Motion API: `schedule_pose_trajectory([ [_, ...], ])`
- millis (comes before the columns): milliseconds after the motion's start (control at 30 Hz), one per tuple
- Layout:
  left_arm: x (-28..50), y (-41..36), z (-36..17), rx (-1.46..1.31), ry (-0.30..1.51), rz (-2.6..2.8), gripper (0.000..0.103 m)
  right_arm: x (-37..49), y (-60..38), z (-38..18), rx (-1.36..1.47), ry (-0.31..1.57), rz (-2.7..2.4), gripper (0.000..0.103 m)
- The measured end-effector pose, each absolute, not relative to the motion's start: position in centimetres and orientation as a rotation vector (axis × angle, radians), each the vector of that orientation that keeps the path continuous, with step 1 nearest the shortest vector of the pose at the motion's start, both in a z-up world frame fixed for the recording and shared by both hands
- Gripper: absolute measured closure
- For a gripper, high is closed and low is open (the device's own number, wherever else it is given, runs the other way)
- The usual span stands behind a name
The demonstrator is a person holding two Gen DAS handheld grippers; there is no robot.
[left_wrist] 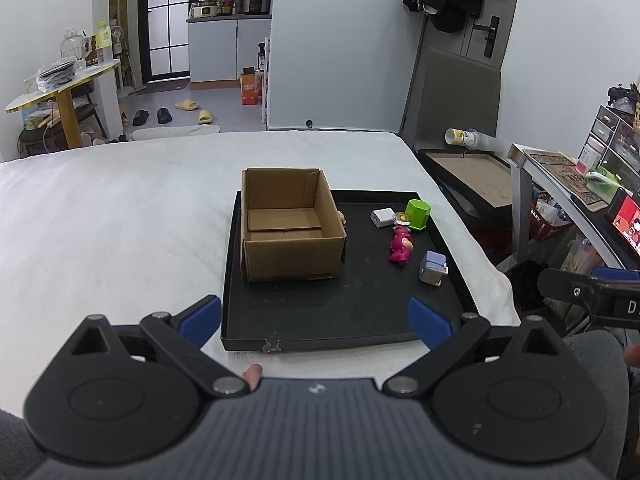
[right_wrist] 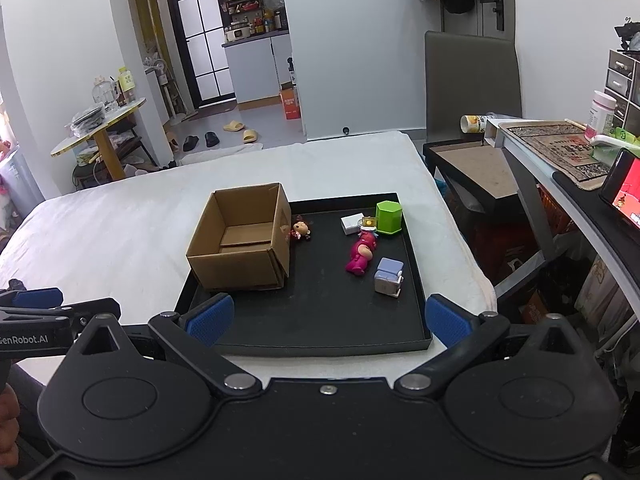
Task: Organize rigid objects
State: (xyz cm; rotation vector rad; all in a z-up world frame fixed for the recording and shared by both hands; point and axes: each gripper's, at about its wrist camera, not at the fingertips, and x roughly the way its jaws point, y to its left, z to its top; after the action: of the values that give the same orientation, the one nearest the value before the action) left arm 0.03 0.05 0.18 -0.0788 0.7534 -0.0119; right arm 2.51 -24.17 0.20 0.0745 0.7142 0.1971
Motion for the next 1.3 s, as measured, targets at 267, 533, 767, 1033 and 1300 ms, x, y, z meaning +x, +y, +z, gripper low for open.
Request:
schedule_pose_trajectory([
  [267, 0.1, 0.1, 0.2, -0.081, 0.754, -0.012, 0.004, 2.5, -24.1, 0.1, 0.071, 0.711, 0.197, 0.0],
  [533, 0.0, 0.1, 0.2, -0.085, 0.756, -0.015, 0.004, 2.5, -24.2, 0.2, 0.073, 0.712, 0.197, 0.0],
  [767, 0.0, 0.1, 0.3, -0.089, 0.756, -0.017, 0.004, 2.5, -24.0, 0.2, 0.075, 0.711, 0.196, 0.0],
  [1033, 0.2, 0.2, 0.6, -0.096, 0.76, -0.005, 0.004, 2.8, -23.8, 0.0, 0.079, 0.717, 0.21, 0.0],
  [1300, 0.4, 0.5, 2.1, -0.075, 0.78, -0.007, 0.004, 3.7, -23.9, 0.2, 0.101, 0.724, 0.23, 0.0],
])
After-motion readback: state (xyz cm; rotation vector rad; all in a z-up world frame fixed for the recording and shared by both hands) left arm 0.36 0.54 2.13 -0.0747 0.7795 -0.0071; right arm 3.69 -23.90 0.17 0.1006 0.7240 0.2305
